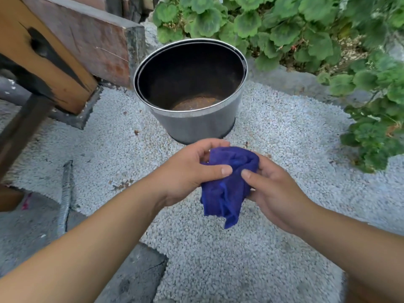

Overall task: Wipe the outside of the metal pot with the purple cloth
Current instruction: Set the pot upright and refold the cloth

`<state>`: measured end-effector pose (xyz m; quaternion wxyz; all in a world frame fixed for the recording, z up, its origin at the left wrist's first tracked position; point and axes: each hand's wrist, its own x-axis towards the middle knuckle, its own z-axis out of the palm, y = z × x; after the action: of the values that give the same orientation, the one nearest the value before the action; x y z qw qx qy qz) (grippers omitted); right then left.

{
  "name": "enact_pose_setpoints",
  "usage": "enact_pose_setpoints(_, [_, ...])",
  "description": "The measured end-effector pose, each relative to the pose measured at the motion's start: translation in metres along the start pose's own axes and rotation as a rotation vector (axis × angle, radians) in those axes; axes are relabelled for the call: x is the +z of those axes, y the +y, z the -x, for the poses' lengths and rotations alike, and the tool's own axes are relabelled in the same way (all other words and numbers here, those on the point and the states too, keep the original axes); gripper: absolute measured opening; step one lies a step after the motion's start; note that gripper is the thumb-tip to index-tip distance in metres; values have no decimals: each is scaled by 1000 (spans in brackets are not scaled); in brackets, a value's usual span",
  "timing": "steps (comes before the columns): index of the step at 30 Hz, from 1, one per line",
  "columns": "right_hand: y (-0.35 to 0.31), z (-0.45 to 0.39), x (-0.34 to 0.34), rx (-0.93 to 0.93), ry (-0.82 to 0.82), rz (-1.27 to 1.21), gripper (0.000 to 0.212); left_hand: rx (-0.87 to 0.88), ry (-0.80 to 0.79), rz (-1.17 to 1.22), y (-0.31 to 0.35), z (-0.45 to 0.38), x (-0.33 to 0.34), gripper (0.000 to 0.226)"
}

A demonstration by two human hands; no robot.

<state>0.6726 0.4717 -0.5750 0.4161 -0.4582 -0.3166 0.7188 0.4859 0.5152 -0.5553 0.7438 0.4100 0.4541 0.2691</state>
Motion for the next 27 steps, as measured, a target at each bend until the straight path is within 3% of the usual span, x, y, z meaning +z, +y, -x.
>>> enact_pose_setpoints(5, [-2,3,11,70,-12,7,53,45,31,-53,-2,3,7,30])
enact_pose_setpoints(9, [1,-2,20,16,14,124,56,-44,77,72,4,5,16,21])
enact_pose_setpoints(11, [-1,-6,18,19,69,133,50,-15,130,-29,9,2,15,8])
enact_pose_setpoints(16, [-10,-8,-4,122,56,-103,30,37,215,-292,30,-3,12,10])
enact_pose_setpoints(18, [-11,-5,-7,121,-7,-46,51,93,207,-513,39,-6,13,8])
enact_pose_setpoints(20, [-9,-6,-8,76,-49,207,67,147,161,-662,50,-8,20,9])
enact_pose_setpoints(22, [-13,-12,-13,-7,-19,476,57,176,77,-649,62,-10,26,16])
enact_pose_setpoints(27, [-42,-21,-48,-1,-82,467,26,161,23,-509,82,-9,17,23])
